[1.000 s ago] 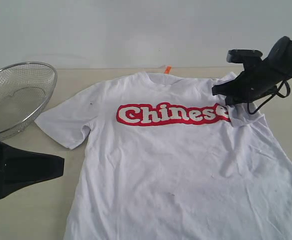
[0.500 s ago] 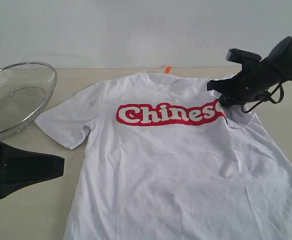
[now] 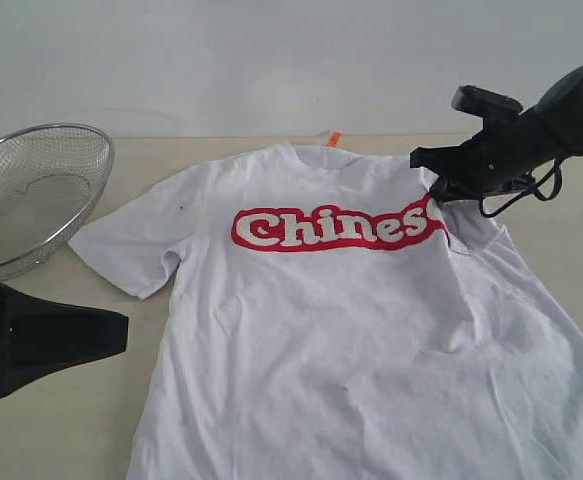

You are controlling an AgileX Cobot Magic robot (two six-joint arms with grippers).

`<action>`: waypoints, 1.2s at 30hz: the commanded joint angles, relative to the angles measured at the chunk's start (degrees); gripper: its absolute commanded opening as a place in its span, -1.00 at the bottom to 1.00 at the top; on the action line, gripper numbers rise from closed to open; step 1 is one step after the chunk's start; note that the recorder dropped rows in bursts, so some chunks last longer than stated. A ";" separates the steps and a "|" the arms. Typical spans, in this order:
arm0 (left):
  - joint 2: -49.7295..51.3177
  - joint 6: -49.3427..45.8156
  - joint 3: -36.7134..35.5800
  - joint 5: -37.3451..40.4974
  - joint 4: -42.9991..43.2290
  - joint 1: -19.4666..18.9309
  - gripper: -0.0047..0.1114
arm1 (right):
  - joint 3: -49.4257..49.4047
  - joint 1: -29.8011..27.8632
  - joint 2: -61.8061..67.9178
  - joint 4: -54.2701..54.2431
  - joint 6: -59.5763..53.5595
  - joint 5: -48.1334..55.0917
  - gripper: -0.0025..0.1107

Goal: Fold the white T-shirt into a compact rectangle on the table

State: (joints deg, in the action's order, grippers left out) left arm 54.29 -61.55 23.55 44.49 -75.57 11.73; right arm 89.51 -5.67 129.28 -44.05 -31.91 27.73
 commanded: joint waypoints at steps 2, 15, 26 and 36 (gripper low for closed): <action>0.42 0.29 0.11 0.29 -0.02 0.29 -0.84 | 1.42 -0.13 -0.83 0.03 0.42 -1.09 -0.96; 0.42 0.29 0.11 0.29 -0.02 0.29 -0.84 | 2.69 -0.69 -4.13 -0.73 0.92 0.55 -0.96; 0.42 0.29 0.11 0.29 -0.02 0.29 -0.84 | 3.17 -0.58 -4.66 -2.77 1.35 5.83 -0.96; 0.42 0.29 0.11 0.29 -0.02 0.29 -0.84 | 3.17 -0.58 -4.56 -7.62 1.42 7.13 -0.96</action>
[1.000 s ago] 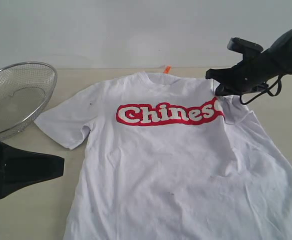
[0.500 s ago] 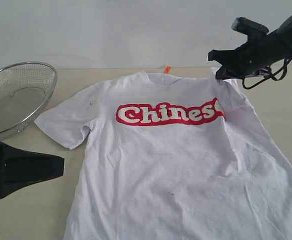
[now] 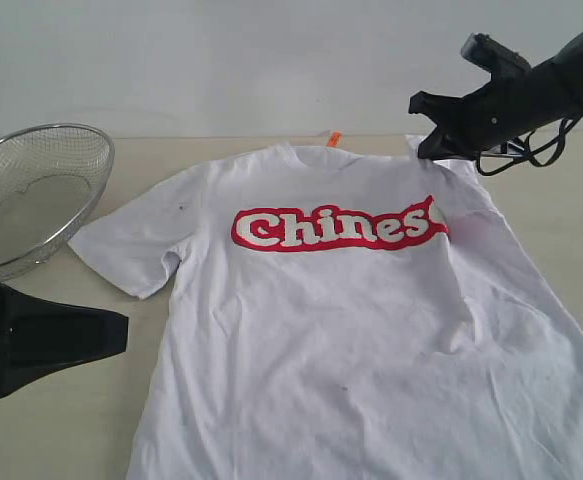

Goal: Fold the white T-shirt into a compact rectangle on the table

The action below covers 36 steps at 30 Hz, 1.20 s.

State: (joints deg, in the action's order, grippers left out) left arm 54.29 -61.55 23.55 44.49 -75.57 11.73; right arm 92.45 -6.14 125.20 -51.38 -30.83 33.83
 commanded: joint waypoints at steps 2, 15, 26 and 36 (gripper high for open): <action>0.42 0.29 0.11 0.29 -0.02 0.29 -0.84 | 0.23 -0.11 -0.49 -0.75 1.15 1.16 -0.96; 0.42 0.29 0.11 0.61 -0.02 0.29 -0.84 | 0.23 -0.21 -0.49 -5.37 0.94 2.56 -0.96; 0.42 0.29 0.11 0.73 -0.02 0.29 -0.84 | 0.23 -2.74 -0.60 -9.41 1.43 3.56 -0.96; 0.42 0.29 0.11 0.49 -0.02 0.29 -0.84 | 0.23 -4.70 -0.60 -15.45 -1.67 6.42 -0.96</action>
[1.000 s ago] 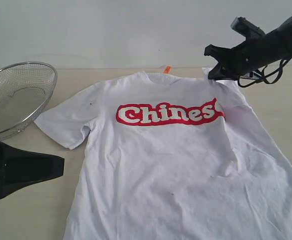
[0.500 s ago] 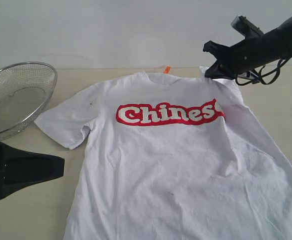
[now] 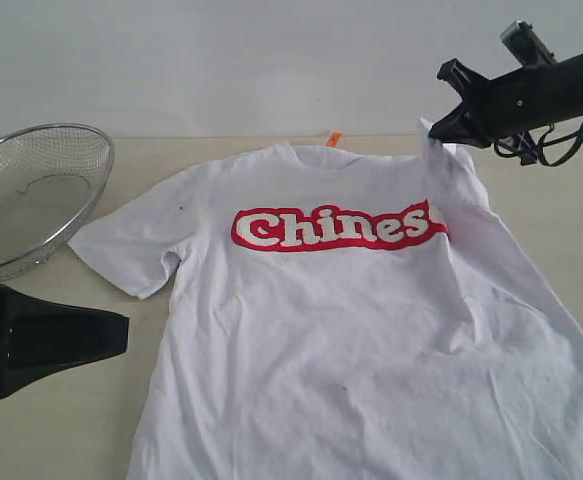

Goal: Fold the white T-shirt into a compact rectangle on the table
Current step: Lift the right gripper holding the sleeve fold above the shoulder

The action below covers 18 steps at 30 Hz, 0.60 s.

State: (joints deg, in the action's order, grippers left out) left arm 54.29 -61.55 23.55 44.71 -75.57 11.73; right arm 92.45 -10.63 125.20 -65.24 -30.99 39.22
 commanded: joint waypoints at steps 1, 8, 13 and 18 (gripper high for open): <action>0.42 0.29 0.11 0.26 -0.02 0.29 -0.84 | 0.23 -0.20 -0.60 -2.10 -1.51 1.16 -0.96; 0.42 0.29 0.11 0.26 -0.02 0.29 -0.84 | 0.23 -0.20 -0.60 0.03 -3.29 3.01 -0.96; 0.42 0.29 0.11 0.26 -0.02 0.29 -0.84 | 0.23 -0.20 0.40 3.23 -2.65 3.70 -0.96; 0.42 0.29 0.11 0.12 -0.02 0.29 -0.84 | 0.23 -0.09 2.50 3.23 -2.65 5.03 -0.96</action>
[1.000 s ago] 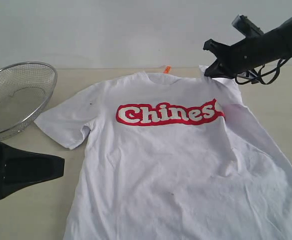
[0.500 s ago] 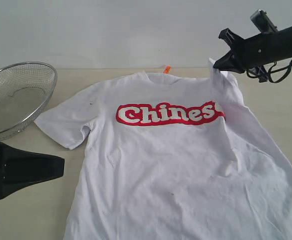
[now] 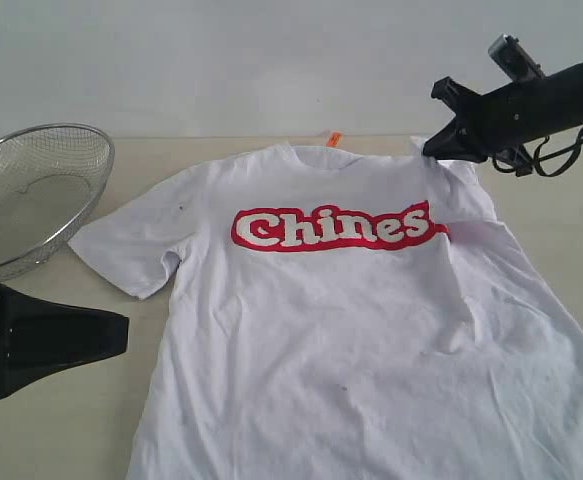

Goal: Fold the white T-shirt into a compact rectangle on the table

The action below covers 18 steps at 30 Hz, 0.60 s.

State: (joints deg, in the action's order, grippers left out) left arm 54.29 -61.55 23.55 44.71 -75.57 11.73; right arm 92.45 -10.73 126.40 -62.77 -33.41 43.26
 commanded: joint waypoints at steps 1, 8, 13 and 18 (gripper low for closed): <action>0.42 0.29 0.11 0.12 -0.02 0.29 -0.84 | 0.23 0.01 1.62 0.77 -0.22 1.14 -0.96; 0.42 0.29 0.11 0.12 -0.02 0.29 -0.84 | 0.23 0.01 2.04 0.62 -2.87 1.42 -0.52; 0.42 0.29 0.11 0.12 -0.02 0.29 -0.84 | 0.23 0.24 2.13 0.19 -3.52 4.63 0.17; 0.42 0.29 0.11 0.12 -0.02 0.29 -0.84 | 0.23 1.29 2.13 0.16 -6.13 7.58 -0.11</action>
State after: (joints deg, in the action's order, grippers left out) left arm 54.29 -61.55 23.55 44.71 -75.57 11.73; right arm 92.45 -10.03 128.65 -62.31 -37.59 48.98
